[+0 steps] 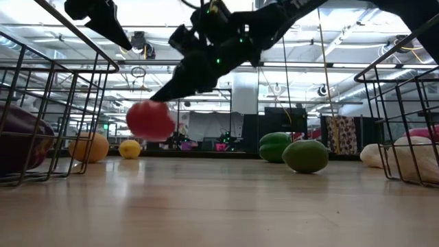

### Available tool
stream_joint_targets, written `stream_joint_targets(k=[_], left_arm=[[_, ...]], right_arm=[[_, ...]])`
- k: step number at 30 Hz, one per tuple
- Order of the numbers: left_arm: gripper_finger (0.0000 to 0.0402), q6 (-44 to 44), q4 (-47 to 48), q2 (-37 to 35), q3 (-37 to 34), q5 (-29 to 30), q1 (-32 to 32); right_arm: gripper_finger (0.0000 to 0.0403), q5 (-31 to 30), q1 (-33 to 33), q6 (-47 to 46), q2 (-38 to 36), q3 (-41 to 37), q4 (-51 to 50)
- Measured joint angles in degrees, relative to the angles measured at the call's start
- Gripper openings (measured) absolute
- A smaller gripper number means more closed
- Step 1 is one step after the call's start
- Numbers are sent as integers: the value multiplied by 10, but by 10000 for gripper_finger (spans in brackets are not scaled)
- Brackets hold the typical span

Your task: Sort produce into baskets

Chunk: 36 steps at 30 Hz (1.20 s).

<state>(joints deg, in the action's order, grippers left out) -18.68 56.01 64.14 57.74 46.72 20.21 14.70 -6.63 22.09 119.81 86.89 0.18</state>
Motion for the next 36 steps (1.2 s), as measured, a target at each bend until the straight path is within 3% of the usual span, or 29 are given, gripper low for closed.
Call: stream_joint_targets(k=[7, 17, 30, 36], left_arm=[[61, 0, 12, -1, 0, 33, 0], [61, 0, 112, -5, 22, 91, 0], [61, -22, 134, -5, 23, 193, 0], [61, -33, 135, -5, 23, 235, 0]], right_arm=[[0, 1, 19, -2, -46, 0, -17], [0, 1, 96, -40, -95, 1, -3], [0, -74, 202, -95, -88, 29, 70], [0, -75, 228, -117, -59, 30, 171]])
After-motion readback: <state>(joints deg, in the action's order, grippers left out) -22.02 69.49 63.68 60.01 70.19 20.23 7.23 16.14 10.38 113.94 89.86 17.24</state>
